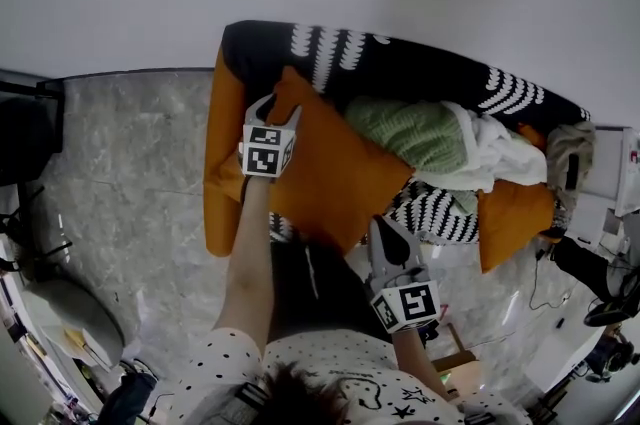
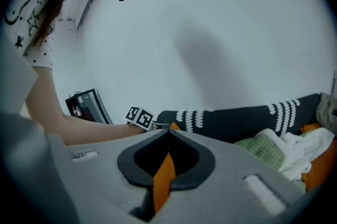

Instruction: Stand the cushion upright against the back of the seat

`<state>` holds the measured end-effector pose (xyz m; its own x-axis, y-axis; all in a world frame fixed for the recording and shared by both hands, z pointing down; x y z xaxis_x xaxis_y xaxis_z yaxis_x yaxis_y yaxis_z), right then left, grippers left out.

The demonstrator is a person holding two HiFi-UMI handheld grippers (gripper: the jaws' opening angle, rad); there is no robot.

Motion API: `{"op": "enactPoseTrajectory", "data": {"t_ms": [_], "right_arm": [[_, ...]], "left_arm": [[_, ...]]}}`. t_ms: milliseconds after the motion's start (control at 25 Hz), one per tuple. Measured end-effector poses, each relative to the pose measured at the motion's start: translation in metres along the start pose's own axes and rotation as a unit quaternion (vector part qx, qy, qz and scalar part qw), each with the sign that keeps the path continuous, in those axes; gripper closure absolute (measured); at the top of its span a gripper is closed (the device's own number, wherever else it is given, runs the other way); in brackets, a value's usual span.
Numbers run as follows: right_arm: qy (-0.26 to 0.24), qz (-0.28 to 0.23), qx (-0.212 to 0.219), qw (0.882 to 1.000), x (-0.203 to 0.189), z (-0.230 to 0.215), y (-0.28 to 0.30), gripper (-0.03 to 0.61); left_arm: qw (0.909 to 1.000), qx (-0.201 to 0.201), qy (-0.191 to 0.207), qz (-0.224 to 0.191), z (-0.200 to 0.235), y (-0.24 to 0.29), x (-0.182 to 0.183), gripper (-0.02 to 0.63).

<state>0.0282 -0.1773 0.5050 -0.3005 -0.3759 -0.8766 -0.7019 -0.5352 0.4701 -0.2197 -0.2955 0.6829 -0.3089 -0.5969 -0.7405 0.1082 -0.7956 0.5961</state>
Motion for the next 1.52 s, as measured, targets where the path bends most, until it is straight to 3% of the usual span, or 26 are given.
{"op": "enactPoseTrajectory", "data": {"t_ms": [280, 520, 680, 960, 1520], "right_arm": [[0.012, 0.028, -0.006, 1.000, -0.022, -0.007, 0.001, 0.580], [0.025, 0.038, -0.003, 0.999, -0.034, -0.004, 0.004, 0.580], [0.027, 0.038, -0.005, 0.999, -0.034, -0.006, 0.004, 0.580], [0.032, 0.039, -0.017, 0.999, -0.035, -0.012, 0.001, 0.580], [0.022, 0.029, -0.011, 0.999, -0.029, -0.001, -0.006, 0.580]], "left_arm": [[0.9982, 0.039, 0.004, 0.045, 0.019, 0.034, -0.032, 0.359], [0.9934, 0.051, 0.021, 0.101, 0.031, 0.059, -0.056, 0.414], [0.9916, 0.047, 0.036, 0.115, 0.030, 0.062, -0.062, 0.495], [0.9934, 0.047, 0.059, 0.086, 0.019, 0.049, -0.064, 0.573], [0.9943, 0.043, 0.072, 0.065, 0.007, 0.030, -0.063, 0.594]]}}
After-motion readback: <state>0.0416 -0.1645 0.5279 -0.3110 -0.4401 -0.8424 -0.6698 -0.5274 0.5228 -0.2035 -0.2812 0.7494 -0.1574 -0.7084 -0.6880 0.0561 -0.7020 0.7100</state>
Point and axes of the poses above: the fingertips, and each gripper's own axes: y forward along the fingers, z to its left, x out of its top, the point moved 3 cm from there along -y, backward along the fingers, and after that the axes turned 7 degrees about -y, right-handed, at the moved point
